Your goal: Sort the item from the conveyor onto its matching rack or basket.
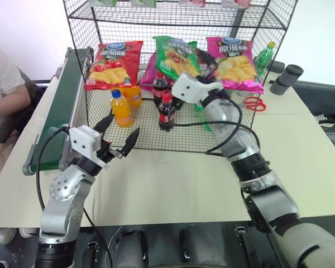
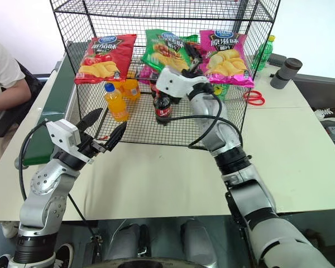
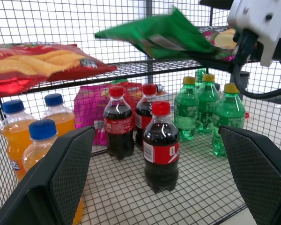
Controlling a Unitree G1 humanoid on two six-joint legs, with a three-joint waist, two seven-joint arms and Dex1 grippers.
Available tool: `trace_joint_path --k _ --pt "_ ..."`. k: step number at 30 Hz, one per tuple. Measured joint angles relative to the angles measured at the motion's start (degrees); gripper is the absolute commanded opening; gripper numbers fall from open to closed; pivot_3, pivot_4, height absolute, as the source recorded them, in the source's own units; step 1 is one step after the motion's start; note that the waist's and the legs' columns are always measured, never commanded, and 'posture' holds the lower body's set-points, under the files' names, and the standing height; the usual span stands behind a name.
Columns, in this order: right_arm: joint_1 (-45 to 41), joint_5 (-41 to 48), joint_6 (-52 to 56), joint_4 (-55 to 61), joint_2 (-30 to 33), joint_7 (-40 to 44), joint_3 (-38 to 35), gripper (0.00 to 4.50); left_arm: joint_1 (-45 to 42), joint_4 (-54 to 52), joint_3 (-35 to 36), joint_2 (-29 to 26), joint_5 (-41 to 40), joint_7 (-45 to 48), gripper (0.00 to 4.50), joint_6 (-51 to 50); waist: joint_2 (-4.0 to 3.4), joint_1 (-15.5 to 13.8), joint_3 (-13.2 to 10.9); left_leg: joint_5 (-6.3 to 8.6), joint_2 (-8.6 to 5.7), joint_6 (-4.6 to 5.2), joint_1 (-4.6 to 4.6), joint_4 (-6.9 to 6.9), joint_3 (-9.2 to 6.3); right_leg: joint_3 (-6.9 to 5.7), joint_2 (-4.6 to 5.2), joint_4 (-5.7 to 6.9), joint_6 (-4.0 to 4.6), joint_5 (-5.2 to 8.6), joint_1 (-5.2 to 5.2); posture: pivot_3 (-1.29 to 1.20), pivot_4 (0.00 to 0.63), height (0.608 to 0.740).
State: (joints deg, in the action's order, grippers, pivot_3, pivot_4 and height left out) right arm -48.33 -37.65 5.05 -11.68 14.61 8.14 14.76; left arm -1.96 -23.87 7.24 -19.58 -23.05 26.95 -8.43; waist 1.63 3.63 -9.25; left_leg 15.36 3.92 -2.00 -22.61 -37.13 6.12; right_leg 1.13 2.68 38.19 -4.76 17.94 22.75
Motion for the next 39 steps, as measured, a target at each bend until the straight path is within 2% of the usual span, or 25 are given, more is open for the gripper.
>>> trace_joint_path --k 10,17,22,26,28,31,33,36,39 --pt "1.9 5.9 -3.5 4.0 -0.5 4.1 0.6 4.47 0.0 0.0 -0.3 0.0 0.0 0.0 4.50 0.0 0.00 -0.3 0.0 0.02 0.01 0.04 -0.04 0.00 -0.03 -0.02 0.05 -0.03 0.00 0.00 0.00 0.00 0.150 0.740" --pt "5.6 16.1 -8.3 8.4 -3.1 8.7 0.5 4.47 0.0 0.0 -1.4 0.0 0.1 -0.1 4.50 0.0 0.00 -0.1 0.0 0.03 0.05 0.05 -0.04 0.01 -0.06 -0.02 0.06 -0.03 0.00 0.00 -0.01 0.00 0.150 0.740" --pt "10.5 23.9 -7.9 11.0 -0.8 13.0 -3.1 4.47 0.5 -0.7 -1.3 -0.3 0.1 0.0 4.50 0.0 0.00 -1.0 0.0 0.08 0.02 0.13 -0.04 -0.01 -0.05 -0.03 0.14 -0.05 -0.01 0.00 -0.03 0.00 0.150 0.740" --pt "14.5 41.6 1.0 20.0 -2.7 18.4 -10.8 4.47 2.0 -1.0 -0.5 -2.0 -0.8 1.5 4.50 -0.2 0.00 -1.1 0.0 0.08 0.13 0.13 -0.06 0.03 -0.09 -0.03 0.10 -0.06 -0.01 0.00 -0.01 0.00 0.150 0.740" --pt "17.5 54.6 9.2 27.3 -2.4 21.7 -14.3 4.47 2.5 -1.1 0.6 -4.2 -2.6 3.7 4.50 -0.9 0.00 -1.1 0.0 0.08 0.22 0.13 -0.05 0.05 -0.12 -0.08 0.10 -0.07 0.00 0.00 -0.04 0.00 0.150 0.740" --pt "27.3 71.4 20.4 36.5 5.7 28.8 -20.2 4.47 6.0 -1.0 3.2 -9.9 -5.5 9.0 4.50 -2.9 0.00 -1.4 0.0 0.12 0.20 0.17 -0.06 0.11 -0.13 -0.14 0.20 -0.22 0.03 0.02 -0.10 0.00 0.150 0.740" --pt "34.2 76.5 24.3 39.1 12.6 33.3 -23.9 4.47 8.6 -0.8 6.3 -13.9 -8.4 11.8 4.50 -6.1 0.00 -1.4 0.0 0.15 0.10 0.23 -0.07 0.12 -0.12 -0.14 0.35 -0.25 0.06 0.03 -0.09 0.00 0.150 0.740" --pt "46.1 77.7 24.3 40.1 22.1 42.1 -28.4 4.47 12.4 0.9 11.7 -18.7 -11.6 15.6 4.50 -9.7 -0.01 -1.2 0.0 0.18 -0.01 0.28 0.06 0.14 -0.12 -0.17 0.48 -0.28 0.36 0.20 -0.19 0.00 0.150 0.740" --pt "55.0 76.6 20.7 36.8 27.5 51.1 -31.5 4.47 15.0 4.2 14.1 -21.4 -10.3 19.7 4.50 -7.7 -0.01 -1.1 0.0 0.19 -0.04 0.29 0.16 0.11 -0.08 -0.14 0.49 -0.32 0.39 0.22 -0.28 0.00 0.150 0.740"
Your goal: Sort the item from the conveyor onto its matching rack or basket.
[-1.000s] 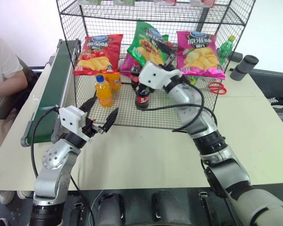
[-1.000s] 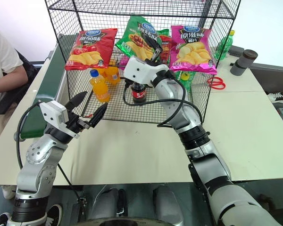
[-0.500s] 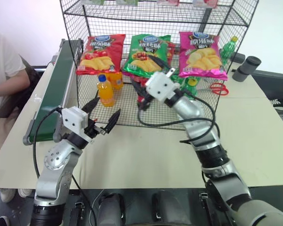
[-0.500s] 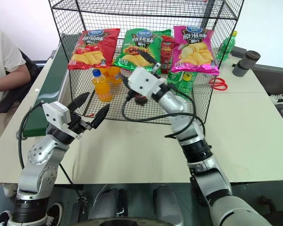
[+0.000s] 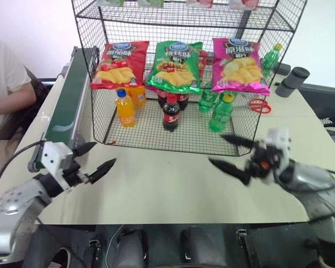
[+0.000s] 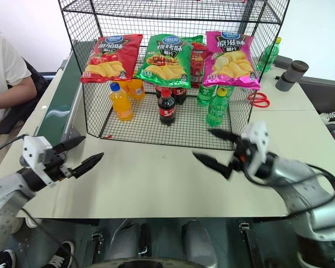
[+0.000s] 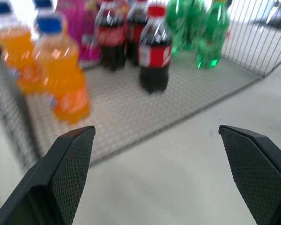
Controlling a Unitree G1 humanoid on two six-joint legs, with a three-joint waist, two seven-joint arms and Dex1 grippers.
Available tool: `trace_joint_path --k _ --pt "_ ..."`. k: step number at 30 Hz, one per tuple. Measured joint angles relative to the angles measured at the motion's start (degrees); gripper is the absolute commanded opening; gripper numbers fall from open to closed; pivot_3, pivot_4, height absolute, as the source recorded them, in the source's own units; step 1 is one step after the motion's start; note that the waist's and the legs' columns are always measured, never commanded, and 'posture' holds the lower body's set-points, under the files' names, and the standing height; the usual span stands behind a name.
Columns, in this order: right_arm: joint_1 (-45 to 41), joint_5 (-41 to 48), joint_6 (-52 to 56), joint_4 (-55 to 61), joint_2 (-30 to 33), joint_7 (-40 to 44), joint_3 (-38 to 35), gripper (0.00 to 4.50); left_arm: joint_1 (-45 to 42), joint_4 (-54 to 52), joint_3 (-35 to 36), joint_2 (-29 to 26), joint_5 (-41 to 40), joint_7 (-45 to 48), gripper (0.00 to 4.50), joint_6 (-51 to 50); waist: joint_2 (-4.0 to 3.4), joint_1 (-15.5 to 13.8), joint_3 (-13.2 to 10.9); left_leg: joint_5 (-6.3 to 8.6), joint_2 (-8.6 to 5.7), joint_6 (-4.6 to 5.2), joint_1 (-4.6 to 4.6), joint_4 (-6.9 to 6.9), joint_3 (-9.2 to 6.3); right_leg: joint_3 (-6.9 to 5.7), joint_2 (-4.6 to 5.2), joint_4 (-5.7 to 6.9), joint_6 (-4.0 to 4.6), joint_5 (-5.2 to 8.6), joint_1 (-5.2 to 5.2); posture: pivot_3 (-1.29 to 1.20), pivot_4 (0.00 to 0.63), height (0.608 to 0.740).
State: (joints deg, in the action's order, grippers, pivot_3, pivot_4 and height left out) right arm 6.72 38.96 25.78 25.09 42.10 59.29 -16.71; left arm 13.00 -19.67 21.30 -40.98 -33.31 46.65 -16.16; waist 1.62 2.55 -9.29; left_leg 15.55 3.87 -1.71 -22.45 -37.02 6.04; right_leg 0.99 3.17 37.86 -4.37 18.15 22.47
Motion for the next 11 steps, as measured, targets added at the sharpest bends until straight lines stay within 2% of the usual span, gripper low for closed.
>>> trace_joint_path --k 5,11 --pt "3.1 -2.4 -6.9 -7.5 4.7 7.7 -5.6 4.47 -0.7 10.4 2.3 -2.9 0.7 6.2 4.50 2.1 0.04 -0.3 0.0 -0.01 -0.01 0.01 0.02 -0.09 -0.03 0.00 0.00 -0.03 0.02 0.00 -0.02 0.00 0.150 0.740" --pt "3.2 -5.4 -12.4 -15.4 5.4 11.4 -6.2 4.47 -3.6 18.1 2.5 -3.5 3.0 10.2 4.50 7.1 0.04 -0.6 0.0 0.07 -0.03 0.12 -0.10 -0.02 0.00 -0.02 0.06 -0.20 -0.01 -0.02 -0.01 0.00 0.150 0.740"
